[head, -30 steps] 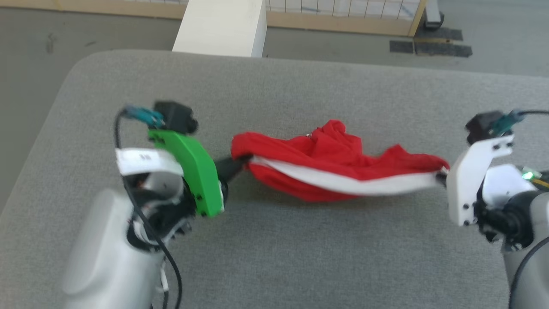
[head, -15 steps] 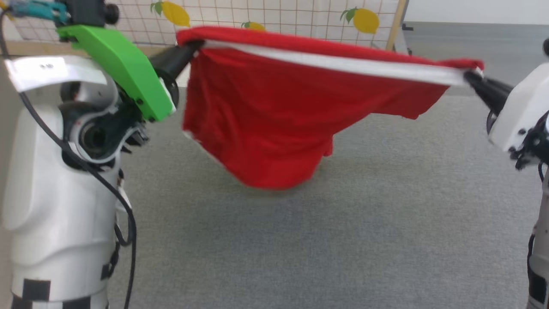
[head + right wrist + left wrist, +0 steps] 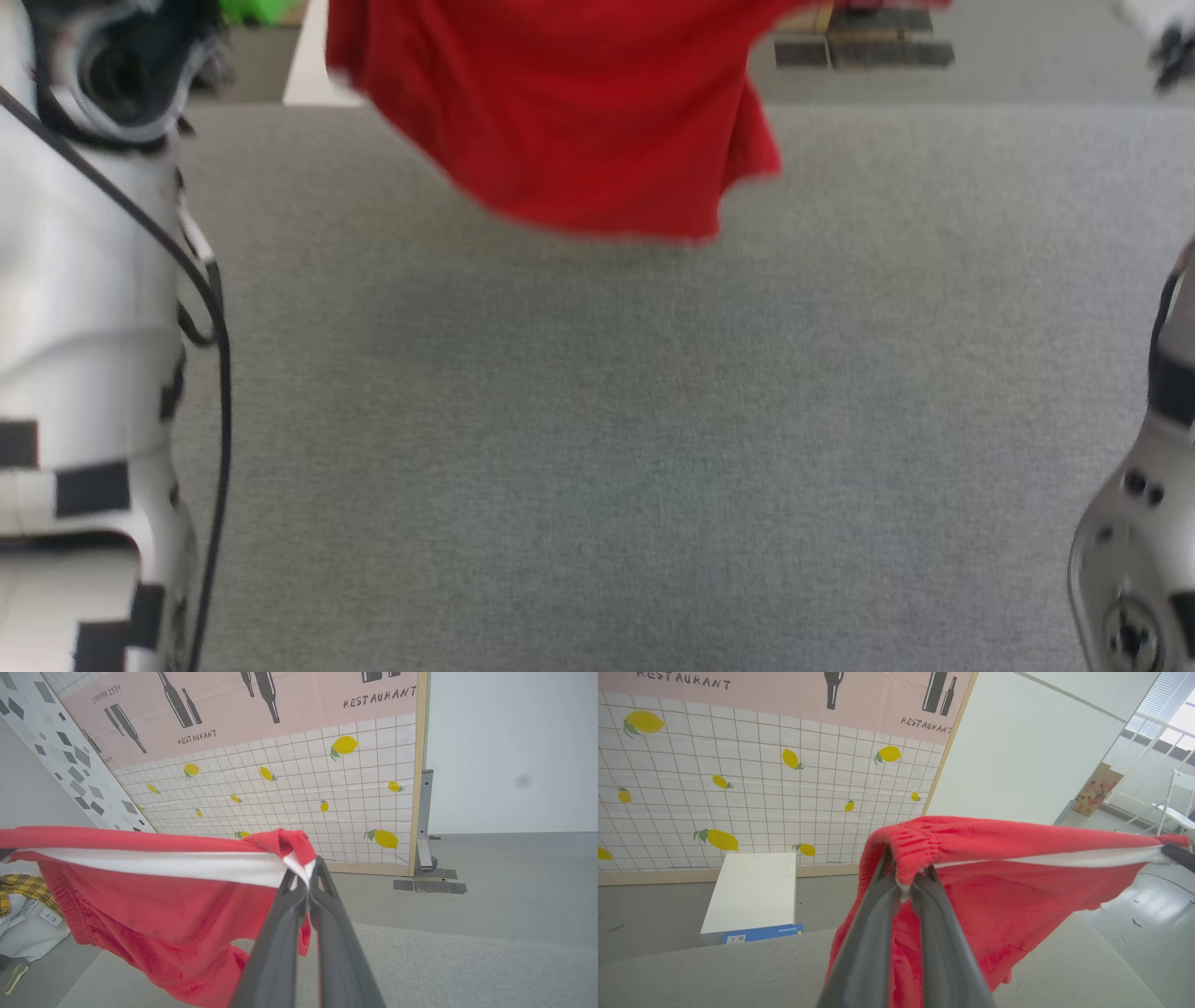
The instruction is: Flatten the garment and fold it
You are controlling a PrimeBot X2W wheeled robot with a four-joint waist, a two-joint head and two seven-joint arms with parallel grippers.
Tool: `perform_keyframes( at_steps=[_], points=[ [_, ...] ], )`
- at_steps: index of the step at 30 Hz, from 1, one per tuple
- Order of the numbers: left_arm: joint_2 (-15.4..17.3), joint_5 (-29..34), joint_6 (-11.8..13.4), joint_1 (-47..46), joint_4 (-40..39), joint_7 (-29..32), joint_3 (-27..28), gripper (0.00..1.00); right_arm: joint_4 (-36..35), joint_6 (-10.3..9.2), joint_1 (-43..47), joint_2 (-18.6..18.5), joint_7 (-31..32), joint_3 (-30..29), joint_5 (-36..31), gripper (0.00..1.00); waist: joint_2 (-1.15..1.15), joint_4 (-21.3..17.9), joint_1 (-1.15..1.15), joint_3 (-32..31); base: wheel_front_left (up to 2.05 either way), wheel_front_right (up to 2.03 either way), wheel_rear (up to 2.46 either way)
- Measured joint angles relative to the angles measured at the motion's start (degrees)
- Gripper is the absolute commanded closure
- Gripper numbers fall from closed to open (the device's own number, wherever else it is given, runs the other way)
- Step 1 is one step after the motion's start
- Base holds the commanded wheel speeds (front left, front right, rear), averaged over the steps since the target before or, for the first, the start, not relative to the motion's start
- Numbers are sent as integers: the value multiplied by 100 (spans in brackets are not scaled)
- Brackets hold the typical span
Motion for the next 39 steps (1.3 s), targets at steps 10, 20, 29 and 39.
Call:
perform_keyframes(
  at_steps=[10,20,29,39],
  points=[
    [62,547,-141,-1291,1016,-1296,-121,100,1226,1,-1824,32,-1129,140,-569,100,0,-240,1,1088,0,0,0],
    [-32,308,-282,-832,1779,-2108,-455,100,1270,0,-1213,-31,-1230,509,-481,100,0,-271,2,1650,0,0,0],
    [-108,-649,-297,736,1748,-2515,-1287,100,386,0,1036,-386,-1110,748,216,100,0,-163,0,1185,0,0,0],
    [-87,-1748,-302,3101,1337,-2526,-1891,100,-595,0,4022,-196,-583,268,786,100,0,-17,-1,214,0,0,0]
  ],
)
